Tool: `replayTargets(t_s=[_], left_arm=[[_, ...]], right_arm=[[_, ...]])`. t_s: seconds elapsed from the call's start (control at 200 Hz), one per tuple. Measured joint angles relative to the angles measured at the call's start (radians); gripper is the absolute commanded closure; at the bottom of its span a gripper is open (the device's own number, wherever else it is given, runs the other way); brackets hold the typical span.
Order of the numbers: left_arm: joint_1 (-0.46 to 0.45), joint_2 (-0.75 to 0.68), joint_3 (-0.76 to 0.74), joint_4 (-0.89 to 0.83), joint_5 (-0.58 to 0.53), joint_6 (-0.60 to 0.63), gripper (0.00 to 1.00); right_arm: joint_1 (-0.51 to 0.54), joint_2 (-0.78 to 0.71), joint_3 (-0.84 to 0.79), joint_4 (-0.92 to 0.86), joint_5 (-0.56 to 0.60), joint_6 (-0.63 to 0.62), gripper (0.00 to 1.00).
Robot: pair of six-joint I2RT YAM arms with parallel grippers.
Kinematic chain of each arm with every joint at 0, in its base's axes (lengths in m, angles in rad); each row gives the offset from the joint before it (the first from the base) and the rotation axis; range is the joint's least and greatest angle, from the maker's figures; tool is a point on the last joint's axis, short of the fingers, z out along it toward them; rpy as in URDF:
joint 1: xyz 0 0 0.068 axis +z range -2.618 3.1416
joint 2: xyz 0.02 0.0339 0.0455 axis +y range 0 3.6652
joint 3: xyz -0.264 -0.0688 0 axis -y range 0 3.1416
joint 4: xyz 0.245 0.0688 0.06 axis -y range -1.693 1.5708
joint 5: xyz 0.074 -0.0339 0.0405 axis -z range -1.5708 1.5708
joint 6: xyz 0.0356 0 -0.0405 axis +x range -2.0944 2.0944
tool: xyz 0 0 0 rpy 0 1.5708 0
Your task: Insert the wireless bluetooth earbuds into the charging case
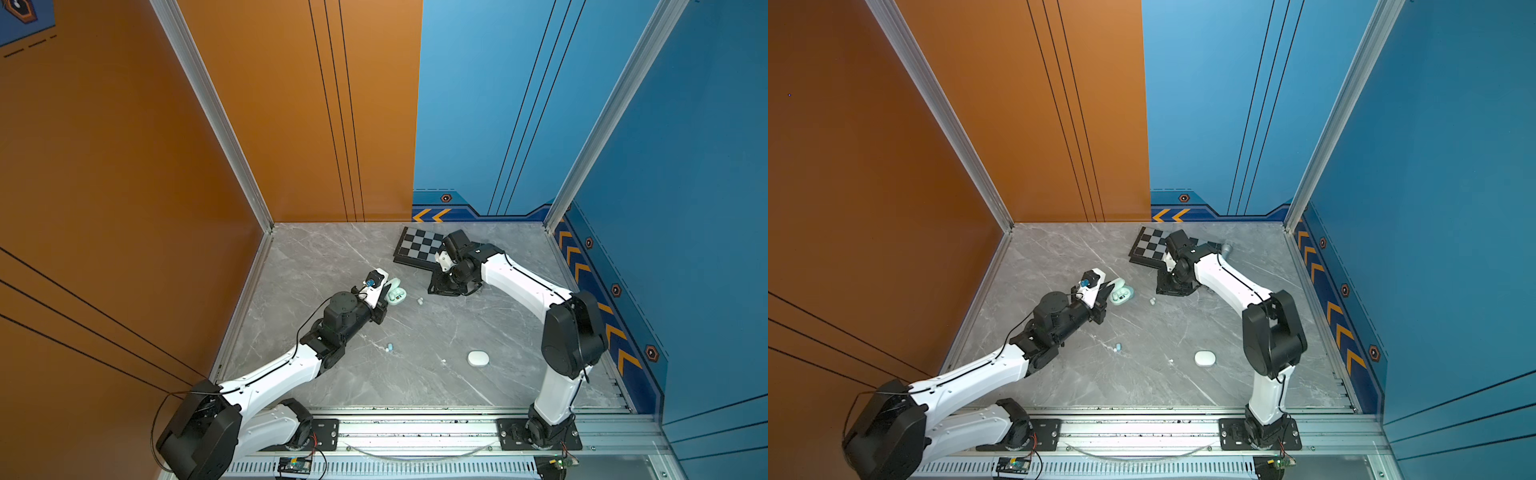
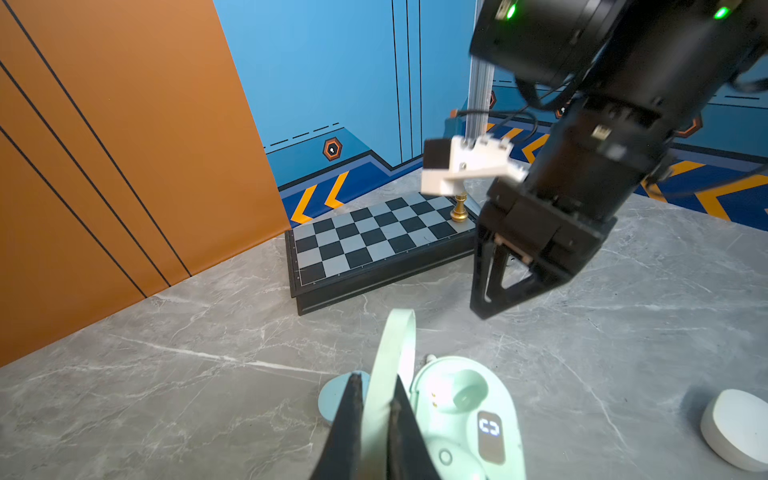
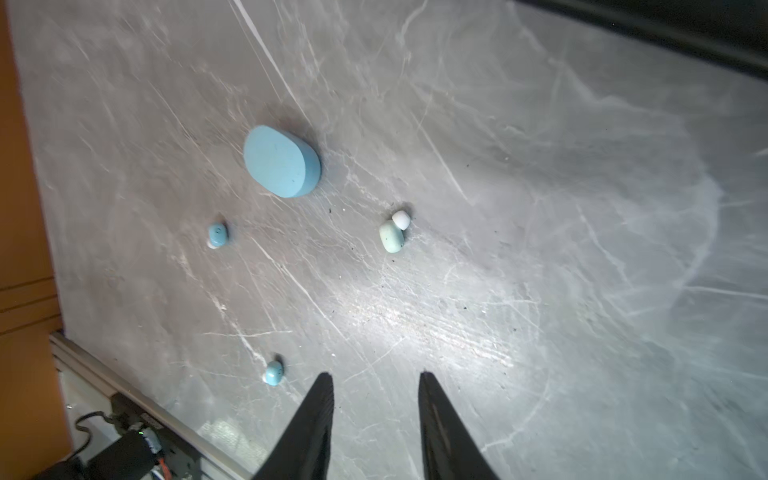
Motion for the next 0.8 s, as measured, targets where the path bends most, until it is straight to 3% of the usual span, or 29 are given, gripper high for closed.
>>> replayTargets(t_s=[0.24, 0.801], left_arm=[[0.001, -0.053, -0.029, -0.043, -0.018, 0.000, 1.00], [0.006, -0.054, -0.040, -0.053, -0.021, 0.000, 1.00]], right_arm=[[0.096, 0.174, 0.088, -0.006, 0.071, -0.063, 0.60], [0.104, 0.319, 0.198, -0.010, 0.300, -0.028, 0.67]])
